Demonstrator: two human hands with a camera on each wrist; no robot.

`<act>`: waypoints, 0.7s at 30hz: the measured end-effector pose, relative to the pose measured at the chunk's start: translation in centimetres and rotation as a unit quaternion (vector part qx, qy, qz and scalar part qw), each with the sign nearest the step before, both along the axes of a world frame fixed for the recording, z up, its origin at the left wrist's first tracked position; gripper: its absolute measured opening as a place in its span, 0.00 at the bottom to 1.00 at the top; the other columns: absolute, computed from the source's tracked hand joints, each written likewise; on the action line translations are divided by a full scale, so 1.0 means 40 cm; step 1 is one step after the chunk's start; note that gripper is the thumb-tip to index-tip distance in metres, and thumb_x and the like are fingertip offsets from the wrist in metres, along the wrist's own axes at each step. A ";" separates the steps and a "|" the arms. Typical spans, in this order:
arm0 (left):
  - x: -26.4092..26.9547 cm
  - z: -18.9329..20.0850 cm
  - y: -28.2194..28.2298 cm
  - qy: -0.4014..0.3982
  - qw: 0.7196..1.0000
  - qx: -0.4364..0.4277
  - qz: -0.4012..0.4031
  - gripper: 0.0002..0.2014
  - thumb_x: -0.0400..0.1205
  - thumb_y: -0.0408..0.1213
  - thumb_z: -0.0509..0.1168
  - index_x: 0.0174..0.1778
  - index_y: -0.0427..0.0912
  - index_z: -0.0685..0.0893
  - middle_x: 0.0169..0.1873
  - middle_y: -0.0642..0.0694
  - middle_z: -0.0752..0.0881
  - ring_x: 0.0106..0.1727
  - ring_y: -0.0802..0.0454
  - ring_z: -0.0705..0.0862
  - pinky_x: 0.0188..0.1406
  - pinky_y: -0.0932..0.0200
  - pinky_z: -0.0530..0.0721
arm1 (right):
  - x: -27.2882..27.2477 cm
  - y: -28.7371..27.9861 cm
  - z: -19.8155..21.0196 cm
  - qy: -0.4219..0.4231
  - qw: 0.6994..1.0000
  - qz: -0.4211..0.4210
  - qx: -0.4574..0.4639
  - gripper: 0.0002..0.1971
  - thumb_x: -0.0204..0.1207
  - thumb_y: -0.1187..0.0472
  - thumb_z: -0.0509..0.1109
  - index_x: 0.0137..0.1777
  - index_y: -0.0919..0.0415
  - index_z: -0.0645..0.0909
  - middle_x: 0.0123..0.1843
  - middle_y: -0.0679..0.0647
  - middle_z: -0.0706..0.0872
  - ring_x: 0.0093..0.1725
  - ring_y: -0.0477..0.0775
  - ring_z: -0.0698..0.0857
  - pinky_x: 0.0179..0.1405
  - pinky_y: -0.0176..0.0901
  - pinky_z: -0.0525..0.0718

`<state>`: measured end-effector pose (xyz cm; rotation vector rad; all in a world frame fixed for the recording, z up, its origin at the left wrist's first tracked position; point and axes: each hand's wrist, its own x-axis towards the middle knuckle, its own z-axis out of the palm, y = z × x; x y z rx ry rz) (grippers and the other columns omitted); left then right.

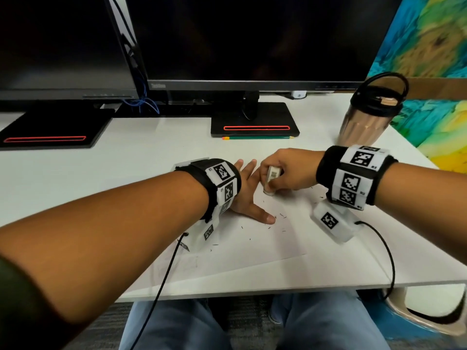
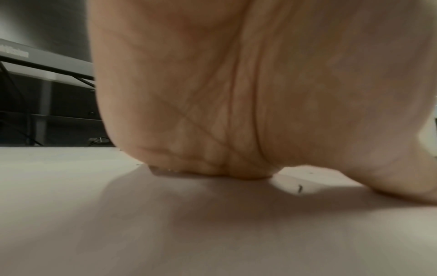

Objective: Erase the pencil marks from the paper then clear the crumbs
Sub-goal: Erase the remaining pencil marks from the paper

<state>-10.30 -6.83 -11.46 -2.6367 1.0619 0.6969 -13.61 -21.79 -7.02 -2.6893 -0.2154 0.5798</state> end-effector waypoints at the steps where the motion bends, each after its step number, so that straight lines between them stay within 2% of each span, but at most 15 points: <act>1: 0.000 -0.001 0.002 0.002 1.000 -0.004 0.003 0.61 0.71 0.78 0.61 0.86 0.50 0.30 0.86 0.44 0.31 0.86 0.38 0.33 0.83 0.37 0.38 | -0.009 0.001 0.007 0.052 0.999 0.012 0.005 0.04 0.72 0.59 0.76 0.44 0.58 0.86 0.36 0.53 0.89 0.30 0.54 0.82 0.28 0.39 0.81; 3: -0.002 -0.002 0.002 0.005 1.000 0.001 0.008 0.62 0.71 0.78 0.60 0.86 0.48 0.31 0.86 0.45 0.30 0.86 0.39 0.32 0.82 0.37 0.38 | -0.039 0.005 0.018 0.126 0.991 0.036 0.005 0.03 0.73 0.61 0.75 0.44 0.59 0.87 0.33 0.56 0.89 0.27 0.53 0.80 0.24 0.37 0.79; 4: -0.004 0.000 0.000 0.005 1.000 0.007 0.009 0.62 0.72 0.78 0.59 0.86 0.47 0.30 0.86 0.45 0.30 0.86 0.39 0.32 0.83 0.37 0.38 | -0.058 0.005 0.022 0.109 0.993 0.036 0.010 0.02 0.73 0.61 0.75 0.44 0.57 0.88 0.33 0.55 0.89 0.26 0.52 0.81 0.24 0.37 0.79; 6: -0.003 0.011 0.001 0.017 1.000 0.006 0.010 0.59 0.74 0.78 0.56 0.86 0.46 0.31 0.86 0.45 0.30 0.86 0.39 0.32 0.83 0.37 0.38 | -0.093 0.004 0.029 0.006 0.998 -0.009 0.054 0.06 0.74 0.64 0.75 0.46 0.52 0.89 0.31 0.47 0.90 0.24 0.47 0.83 0.28 0.40 0.84; 8: -0.004 0.042 0.014 0.035 0.999 -0.013 0.018 0.54 0.78 0.76 0.52 0.86 0.47 0.31 0.85 0.46 0.28 0.86 0.40 0.31 0.84 0.36 0.39 | -0.130 0.002 0.039 -0.082 0.982 -0.085 0.150 0.14 0.75 0.69 0.73 0.51 0.48 0.88 0.34 0.42 0.91 0.28 0.46 0.88 0.34 0.42 0.89; 9: -0.007 0.062 0.029 0.039 0.999 -0.027 0.023 0.52 0.80 0.74 0.50 0.86 0.47 0.31 0.85 0.47 0.28 0.86 0.41 0.30 0.84 0.36 0.39 | -0.150 0.005 0.042 -0.111 0.965 -0.116 0.205 0.14 0.75 0.71 0.73 0.52 0.49 0.88 0.38 0.46 0.92 0.33 0.48 0.90 0.37 0.44 0.91; 11: -0.015 0.106 0.075 0.039 0.998 -0.039 0.025 0.50 0.81 0.73 0.49 0.85 0.48 0.29 0.84 0.50 0.26 0.85 0.45 0.29 0.85 0.38 0.39 | -0.186 0.018 0.046 -0.147 0.931 -0.173 0.285 0.08 0.77 0.70 0.71 0.50 0.58 0.87 0.45 0.55 0.93 0.39 0.53 0.92 0.43 0.49 0.92; 12: -0.018 0.127 0.108 0.036 0.998 -0.036 0.021 0.51 0.80 0.73 0.49 0.85 0.49 0.28 0.84 0.51 0.26 0.85 0.46 0.29 0.85 0.39 0.39 | -0.203 0.031 0.044 -0.158 0.918 -0.193 0.309 0.04 0.78 0.69 0.70 0.49 0.61 0.86 0.46 0.56 0.93 0.41 0.55 0.92 0.45 0.51 0.91; 14: -0.030 0.151 0.190 0.034 0.999 -0.019 0.016 0.53 0.79 0.73 0.52 0.84 0.50 0.27 0.84 0.52 0.26 0.85 0.48 0.29 0.86 0.42 0.39 | -0.236 0.070 0.028 -0.175 0.909 -0.197 0.323 0.02 0.81 0.65 0.68 0.49 0.60 0.82 0.44 0.49 0.92 0.42 0.54 0.91 0.47 0.53 0.89; 16: -0.053 0.143 0.284 0.048 0.998 0.019 0.032 0.57 0.76 0.75 0.55 0.84 0.50 0.26 0.83 0.54 0.25 0.85 0.49 0.28 0.85 0.45 0.37 | -0.268 0.130 0.011 -0.179 0.937 -0.136 0.267 0.01 0.83 0.59 0.66 0.51 0.52 0.79 0.40 0.38 0.88 0.39 0.45 0.86 0.43 0.46 0.83; 17: -0.067 0.131 0.328 0.061 0.996 0.044 0.045 0.59 0.73 0.77 0.57 0.83 0.51 0.24 0.82 0.54 0.24 0.84 0.48 0.27 0.84 0.45 0.36 | -0.278 0.162 -0.003 -0.159 0.951 -0.094 0.247 0.05 0.83 0.57 0.65 0.56 0.49 0.78 0.46 0.36 0.87 0.43 0.42 0.85 0.47 0.45 0.82; 18: -0.080 0.114 0.366 0.075 0.993 0.070 0.056 0.63 0.70 0.79 0.58 0.82 0.51 0.23 0.81 0.54 0.22 0.84 0.47 0.26 0.83 0.45 0.36 | -0.285 0.196 -0.021 -0.129 0.962 -0.053 0.236 0.11 0.84 0.56 0.64 0.65 0.47 0.76 0.59 0.37 0.86 0.54 0.42 0.85 0.57 0.45 0.82; 19: -0.089 0.096 0.395 0.085 0.990 0.092 0.061 0.65 0.67 0.81 0.57 0.81 0.51 0.21 0.80 0.53 0.20 0.84 0.46 0.26 0.83 0.43 0.36 | -0.290 0.229 -0.040 -0.096 0.970 -0.018 0.224 0.19 0.85 0.54 0.63 0.74 0.47 0.71 0.73 0.44 0.80 0.68 0.45 0.81 0.70 0.45 0.77; 20: -0.094 0.080 0.414 0.092 0.988 0.106 0.064 0.68 0.63 0.83 0.56 0.80 0.50 0.19 0.79 0.52 0.19 0.83 0.45 0.25 0.83 0.40 0.37 | -0.294 0.262 -0.058 -0.065 0.975 0.012 0.211 0.24 0.85 0.53 0.61 0.81 0.47 0.64 0.81 0.48 0.70 0.78 0.48 0.72 0.79 0.44 0.68; 21: -0.097 0.069 0.426 0.095 0.987 0.111 0.066 0.70 0.58 0.85 0.54 0.79 0.50 0.18 0.78 0.51 0.18 0.83 0.44 0.24 0.83 0.38 0.38 | -0.297 0.291 -0.078 -0.036 0.979 0.039 0.195 0.28 0.86 0.51 0.60 0.84 0.47 0.58 0.85 0.50 0.62 0.83 0.48 0.63 0.83 0.43 0.59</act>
